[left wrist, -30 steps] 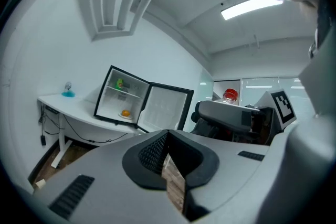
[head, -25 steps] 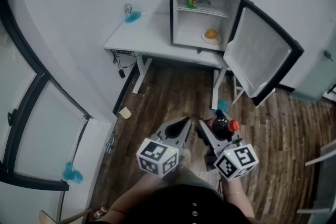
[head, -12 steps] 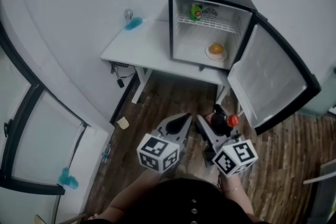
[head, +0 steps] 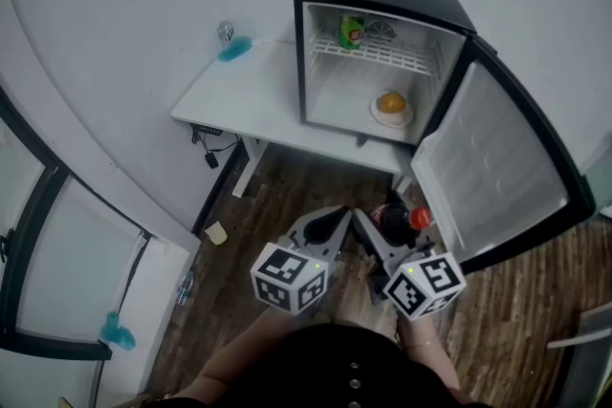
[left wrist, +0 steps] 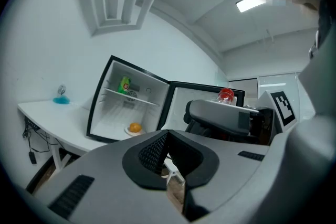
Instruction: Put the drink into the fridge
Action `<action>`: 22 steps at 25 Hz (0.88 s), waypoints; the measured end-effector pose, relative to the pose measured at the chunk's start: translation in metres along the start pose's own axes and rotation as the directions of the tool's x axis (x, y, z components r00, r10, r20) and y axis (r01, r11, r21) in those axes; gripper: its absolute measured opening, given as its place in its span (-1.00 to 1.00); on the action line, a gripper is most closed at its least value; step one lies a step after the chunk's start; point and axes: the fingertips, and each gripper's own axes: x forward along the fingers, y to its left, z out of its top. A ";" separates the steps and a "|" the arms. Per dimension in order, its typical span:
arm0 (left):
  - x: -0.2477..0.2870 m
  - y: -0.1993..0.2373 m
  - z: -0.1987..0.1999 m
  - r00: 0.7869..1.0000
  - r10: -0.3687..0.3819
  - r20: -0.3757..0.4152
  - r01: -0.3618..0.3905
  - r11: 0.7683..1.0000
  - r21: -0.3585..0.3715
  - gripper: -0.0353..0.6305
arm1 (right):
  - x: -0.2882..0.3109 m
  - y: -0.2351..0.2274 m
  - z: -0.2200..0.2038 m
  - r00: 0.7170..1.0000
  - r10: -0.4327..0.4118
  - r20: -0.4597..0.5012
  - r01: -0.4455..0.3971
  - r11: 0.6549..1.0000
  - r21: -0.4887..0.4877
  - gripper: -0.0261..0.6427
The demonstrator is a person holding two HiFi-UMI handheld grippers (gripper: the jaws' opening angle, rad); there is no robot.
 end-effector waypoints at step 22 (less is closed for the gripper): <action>0.077 0.074 -0.004 0.996 -0.008 -0.085 0.005 0.999 -0.033 -0.88 | 0.074 -0.072 -0.020 0.995 -0.075 -0.060 0.077 0.996 0.033 0.00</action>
